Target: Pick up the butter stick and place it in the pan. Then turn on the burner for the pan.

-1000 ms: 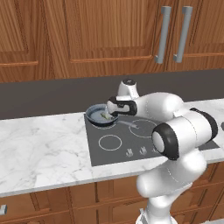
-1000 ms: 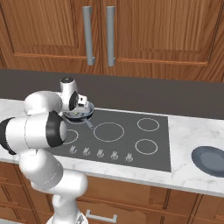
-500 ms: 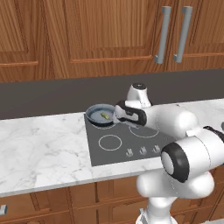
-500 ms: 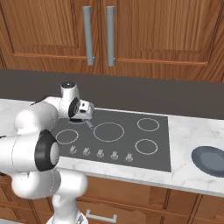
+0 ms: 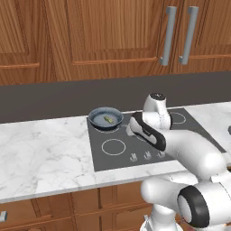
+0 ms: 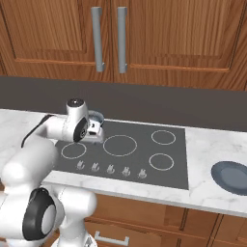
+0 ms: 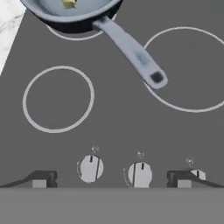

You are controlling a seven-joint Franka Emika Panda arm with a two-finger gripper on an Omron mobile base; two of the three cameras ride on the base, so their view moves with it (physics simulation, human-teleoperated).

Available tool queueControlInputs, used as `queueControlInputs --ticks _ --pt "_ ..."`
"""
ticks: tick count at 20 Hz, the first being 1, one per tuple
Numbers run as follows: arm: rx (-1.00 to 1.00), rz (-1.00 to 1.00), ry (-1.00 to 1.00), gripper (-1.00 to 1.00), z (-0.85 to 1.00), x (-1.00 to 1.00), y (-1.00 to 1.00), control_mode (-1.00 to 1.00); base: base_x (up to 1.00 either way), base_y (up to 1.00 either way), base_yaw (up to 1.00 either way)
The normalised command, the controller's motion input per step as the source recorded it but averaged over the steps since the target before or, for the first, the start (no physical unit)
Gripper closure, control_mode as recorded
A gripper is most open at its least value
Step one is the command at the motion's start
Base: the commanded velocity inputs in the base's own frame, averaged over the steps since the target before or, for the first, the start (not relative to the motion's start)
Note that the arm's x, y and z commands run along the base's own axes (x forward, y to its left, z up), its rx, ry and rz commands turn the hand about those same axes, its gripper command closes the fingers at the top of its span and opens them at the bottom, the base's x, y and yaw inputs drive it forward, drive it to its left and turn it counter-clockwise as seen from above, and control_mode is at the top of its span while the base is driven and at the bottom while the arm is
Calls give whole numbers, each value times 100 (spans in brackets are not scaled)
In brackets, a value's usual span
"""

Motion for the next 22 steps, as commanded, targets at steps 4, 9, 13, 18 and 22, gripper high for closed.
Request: queueControlInputs --ticks 4,9,13,18,22 --pt "0 -3 0 -100 0 -56 -23 -100 0 0 0" --pt "0 -4 1 -100 0 -32 -12 -100 0 0 0" --pt "0 -4 2 -100 0 -10 0 -100 0 0 0" --pt "0 -1 1 -100 0 -1 0 -100 0 0 0" --pt "0 0 1 -100 0 0 0 -100 0 0 0"
